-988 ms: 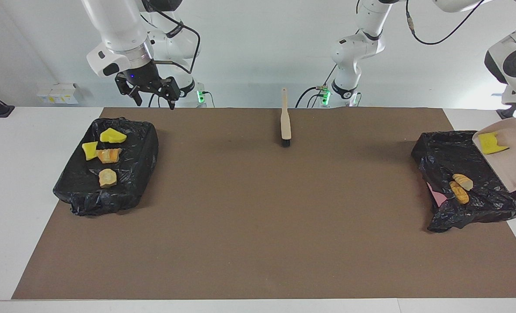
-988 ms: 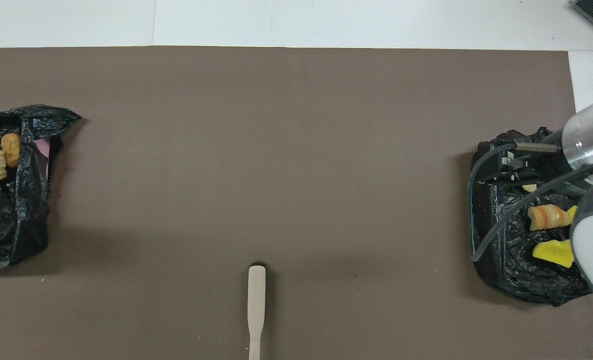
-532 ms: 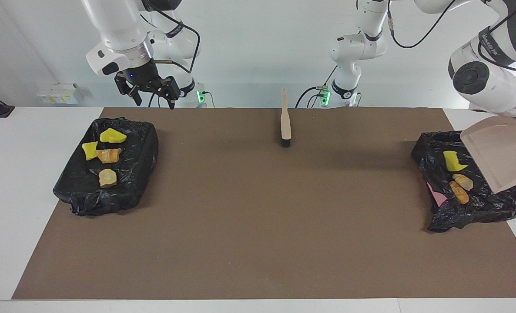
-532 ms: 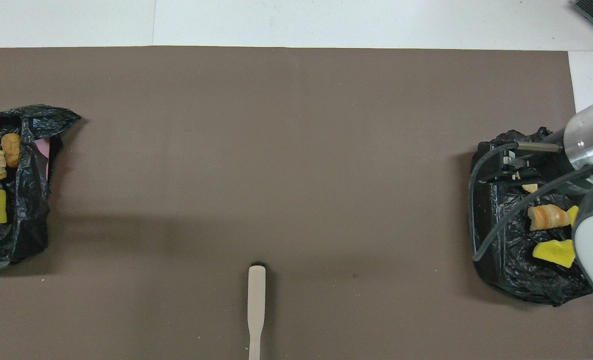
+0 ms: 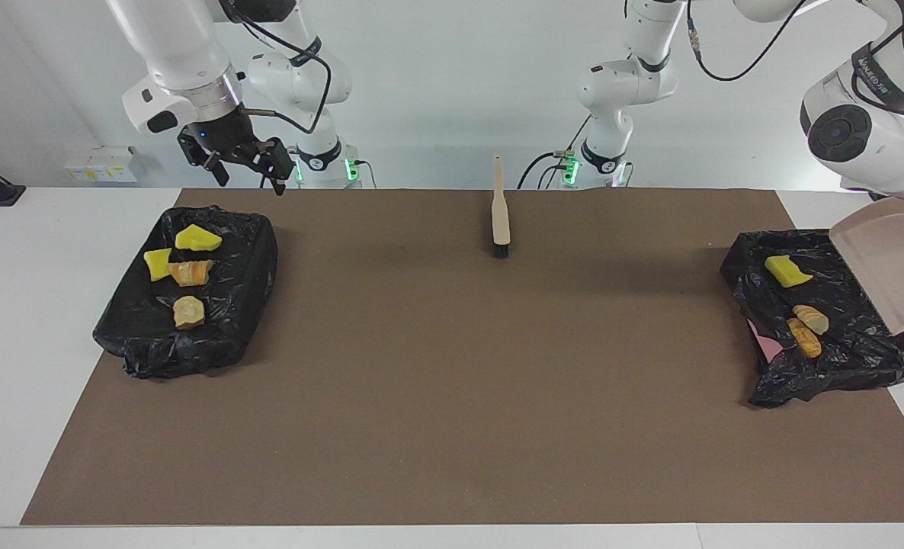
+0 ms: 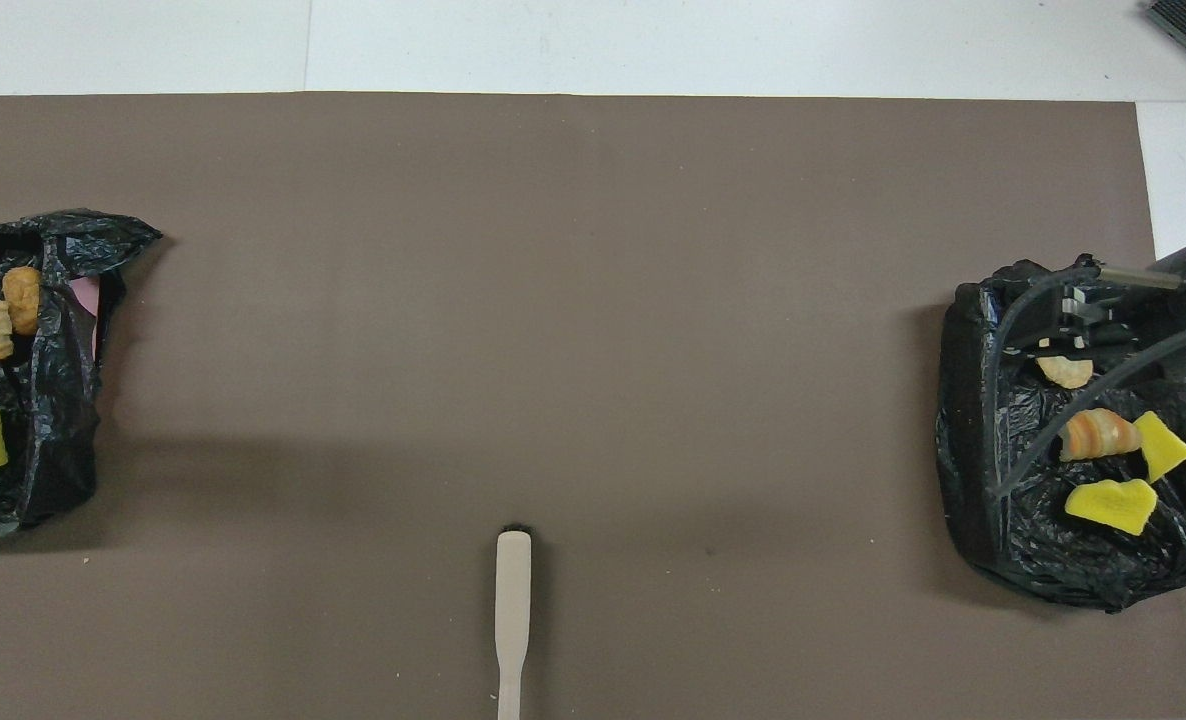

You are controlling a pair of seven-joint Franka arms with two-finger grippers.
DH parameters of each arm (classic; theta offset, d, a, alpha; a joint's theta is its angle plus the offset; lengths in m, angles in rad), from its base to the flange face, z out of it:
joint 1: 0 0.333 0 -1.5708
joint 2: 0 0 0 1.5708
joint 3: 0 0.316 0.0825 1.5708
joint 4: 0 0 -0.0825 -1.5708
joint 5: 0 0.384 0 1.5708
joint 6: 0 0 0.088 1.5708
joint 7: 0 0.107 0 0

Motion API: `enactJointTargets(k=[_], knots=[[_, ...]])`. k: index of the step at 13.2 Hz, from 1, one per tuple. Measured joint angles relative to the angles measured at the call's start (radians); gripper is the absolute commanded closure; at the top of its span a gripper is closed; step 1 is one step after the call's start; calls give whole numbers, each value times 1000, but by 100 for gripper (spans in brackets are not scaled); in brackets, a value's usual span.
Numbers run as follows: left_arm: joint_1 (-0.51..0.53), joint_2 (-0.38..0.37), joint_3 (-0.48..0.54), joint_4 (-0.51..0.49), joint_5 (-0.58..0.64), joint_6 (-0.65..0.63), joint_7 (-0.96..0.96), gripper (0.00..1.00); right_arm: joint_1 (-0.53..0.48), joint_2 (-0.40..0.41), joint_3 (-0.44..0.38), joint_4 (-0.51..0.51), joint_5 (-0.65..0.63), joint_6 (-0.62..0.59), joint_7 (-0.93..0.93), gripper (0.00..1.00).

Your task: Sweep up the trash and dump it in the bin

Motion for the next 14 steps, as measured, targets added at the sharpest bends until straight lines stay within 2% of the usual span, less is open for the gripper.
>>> enactJointTargets(k=[3,4,7,8,11,14], knots=[[-24,-14,-15,11,-122,-77,-69,100,20,0,-11,0,0,0,0,0],[-43,-19,-20,16,-163,-122,-114,100,59,0,-51,0,0,0,0,0],[-120,-24,-27,18,-271,-247,-292,100,255,0,-268,1,0,0,-1,0],[-146,-25,-29,18,-310,-279,-360,100,282,0,-304,1,0,0,-1,0],[-201,-30,-32,17,-471,-338,-593,100,277,0,-326,1,0,0,-29,0],[-212,-38,-32,15,-723,-361,-781,100,271,0,-329,1,0,0,-51,0]])
